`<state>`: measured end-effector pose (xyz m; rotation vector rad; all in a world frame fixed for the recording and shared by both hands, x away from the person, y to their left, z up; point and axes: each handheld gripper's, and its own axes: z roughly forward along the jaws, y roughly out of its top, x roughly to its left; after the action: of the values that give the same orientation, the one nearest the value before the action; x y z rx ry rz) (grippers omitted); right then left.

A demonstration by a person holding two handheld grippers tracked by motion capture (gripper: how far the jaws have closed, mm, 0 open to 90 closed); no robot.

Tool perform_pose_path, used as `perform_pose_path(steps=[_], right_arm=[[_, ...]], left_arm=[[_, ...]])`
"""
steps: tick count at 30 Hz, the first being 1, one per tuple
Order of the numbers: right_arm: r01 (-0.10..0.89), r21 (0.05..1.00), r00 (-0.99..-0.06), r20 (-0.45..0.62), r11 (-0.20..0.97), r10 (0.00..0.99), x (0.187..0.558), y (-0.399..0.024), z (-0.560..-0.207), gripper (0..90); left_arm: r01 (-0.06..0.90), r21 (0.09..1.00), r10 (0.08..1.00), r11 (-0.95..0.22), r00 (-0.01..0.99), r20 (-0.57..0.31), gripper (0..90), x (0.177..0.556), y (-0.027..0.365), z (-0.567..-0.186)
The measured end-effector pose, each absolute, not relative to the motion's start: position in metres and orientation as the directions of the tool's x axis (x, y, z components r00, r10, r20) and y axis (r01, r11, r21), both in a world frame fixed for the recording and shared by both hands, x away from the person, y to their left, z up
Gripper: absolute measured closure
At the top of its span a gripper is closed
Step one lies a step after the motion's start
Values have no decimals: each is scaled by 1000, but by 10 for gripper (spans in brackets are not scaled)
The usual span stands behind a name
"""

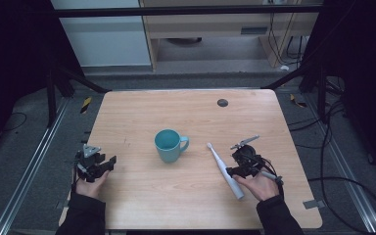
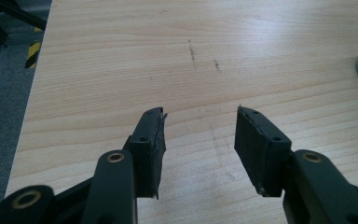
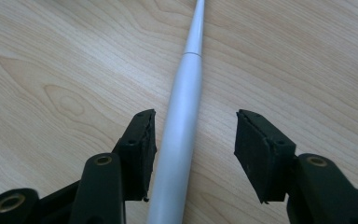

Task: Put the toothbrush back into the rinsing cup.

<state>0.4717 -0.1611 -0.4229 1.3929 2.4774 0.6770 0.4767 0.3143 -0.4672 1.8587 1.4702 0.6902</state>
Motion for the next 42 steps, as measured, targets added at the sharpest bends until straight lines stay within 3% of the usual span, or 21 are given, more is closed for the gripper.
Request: perform_pose_path(steps=[31, 42], right_arm=[[802, 291, -547, 7, 521, 837, 491, -138, -452, 558], [807, 262, -552, 14, 530, 834, 492, -137, -459, 604]], left_arm=[[630, 761, 972, -156, 234, 5, 521, 477, 313, -468], [631, 760, 972, -155, 233, 4, 525, 478, 313, -468]])
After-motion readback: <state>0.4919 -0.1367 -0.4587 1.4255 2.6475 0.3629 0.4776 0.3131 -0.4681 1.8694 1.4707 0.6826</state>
